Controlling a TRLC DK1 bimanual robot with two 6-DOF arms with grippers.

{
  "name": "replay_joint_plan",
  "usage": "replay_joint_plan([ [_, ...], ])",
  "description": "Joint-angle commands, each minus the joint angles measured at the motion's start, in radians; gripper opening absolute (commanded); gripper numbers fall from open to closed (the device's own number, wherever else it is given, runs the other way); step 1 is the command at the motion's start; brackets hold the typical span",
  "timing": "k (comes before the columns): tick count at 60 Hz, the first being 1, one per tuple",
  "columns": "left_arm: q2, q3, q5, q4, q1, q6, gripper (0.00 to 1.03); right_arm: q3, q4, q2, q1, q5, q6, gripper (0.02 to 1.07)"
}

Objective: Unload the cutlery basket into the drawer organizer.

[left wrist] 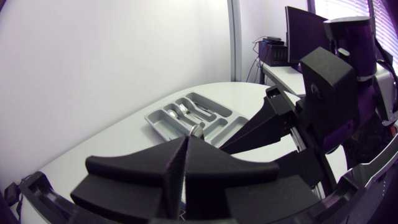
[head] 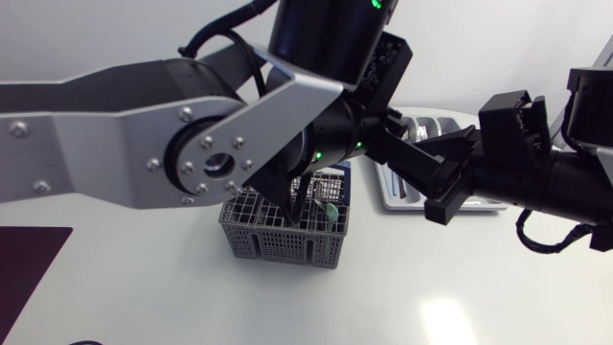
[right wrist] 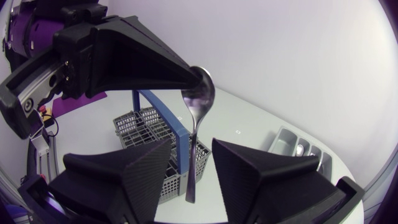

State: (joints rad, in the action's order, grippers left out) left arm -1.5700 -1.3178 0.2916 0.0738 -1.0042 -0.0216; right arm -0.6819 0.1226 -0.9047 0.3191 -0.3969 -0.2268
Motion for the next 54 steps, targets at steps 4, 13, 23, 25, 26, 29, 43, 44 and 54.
replay_joint_plan([
  [4,-0.024,-0.040,-0.008,-0.002,-0.004,0.028,0.14,-0.021,-0.023,-0.011,0.005,-0.010,0.029,0.32],
  [13,-0.024,-0.038,-0.009,-0.002,-0.004,0.032,0.14,-0.016,-0.029,-0.022,0.006,-0.010,0.029,0.26],
  [23,-0.024,-0.037,-0.009,-0.002,-0.005,0.035,0.14,-0.019,-0.029,-0.039,0.006,-0.010,0.029,0.15],
  [25,-0.024,-0.037,-0.009,-0.002,-0.005,0.035,0.14,-0.019,-0.029,-0.043,0.005,-0.010,0.029,0.14],
  [26,-0.024,-0.037,-0.009,-0.002,-0.005,0.035,0.14,-0.019,-0.029,-0.045,0.005,-0.010,0.029,0.14],
  [29,-0.024,-0.037,-0.009,-0.002,-0.005,0.037,0.14,-0.019,-0.031,-0.049,0.005,-0.010,0.029,0.13],
  [43,-0.022,-0.034,-0.011,-0.002,-0.005,0.043,0.14,-0.019,-0.028,-0.054,0.012,-0.016,0.027,0.08],
  [44,-0.022,-0.032,-0.011,-0.002,-0.005,0.045,0.14,-0.019,-0.026,-0.056,0.012,-0.020,0.027,0.08],
  [54,-0.022,-0.034,-0.019,-0.002,-0.008,0.046,0.14,-0.018,-0.020,-0.057,0.011,-0.036,0.026,0.08],
])
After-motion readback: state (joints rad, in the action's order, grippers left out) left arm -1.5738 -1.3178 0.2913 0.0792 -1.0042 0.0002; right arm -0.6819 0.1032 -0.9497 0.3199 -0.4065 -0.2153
